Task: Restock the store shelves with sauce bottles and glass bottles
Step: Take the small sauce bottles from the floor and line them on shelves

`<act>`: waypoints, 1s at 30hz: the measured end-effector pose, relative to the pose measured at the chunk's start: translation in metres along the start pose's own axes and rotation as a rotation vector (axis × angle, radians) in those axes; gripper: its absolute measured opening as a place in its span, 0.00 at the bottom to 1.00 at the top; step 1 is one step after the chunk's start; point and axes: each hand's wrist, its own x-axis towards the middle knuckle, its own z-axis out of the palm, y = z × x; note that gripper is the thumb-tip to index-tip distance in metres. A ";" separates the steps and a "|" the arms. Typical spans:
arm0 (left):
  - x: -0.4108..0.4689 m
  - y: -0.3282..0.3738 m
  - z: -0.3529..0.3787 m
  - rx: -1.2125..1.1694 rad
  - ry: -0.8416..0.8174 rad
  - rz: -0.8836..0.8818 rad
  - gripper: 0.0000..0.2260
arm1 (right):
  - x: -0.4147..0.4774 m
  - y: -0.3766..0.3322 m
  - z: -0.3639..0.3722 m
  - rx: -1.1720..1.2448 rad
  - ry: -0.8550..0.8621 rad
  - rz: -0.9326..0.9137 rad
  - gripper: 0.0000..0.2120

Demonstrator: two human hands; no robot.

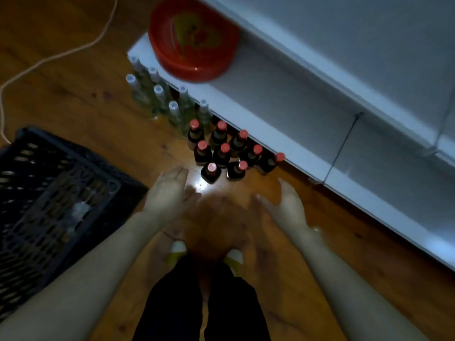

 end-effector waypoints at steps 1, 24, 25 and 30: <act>0.014 -0.008 0.019 -0.003 0.026 0.019 0.31 | 0.012 0.011 0.019 0.009 0.014 -0.002 0.35; 0.206 -0.073 0.276 -0.460 0.330 0.115 0.47 | 0.220 0.117 0.265 0.374 0.363 -0.143 0.48; 0.208 -0.072 0.278 -0.480 0.342 0.107 0.47 | 0.221 0.116 0.266 0.381 0.379 -0.137 0.48; 0.215 -0.070 0.284 -0.583 0.396 0.090 0.41 | 0.230 0.116 0.272 0.414 0.431 -0.135 0.44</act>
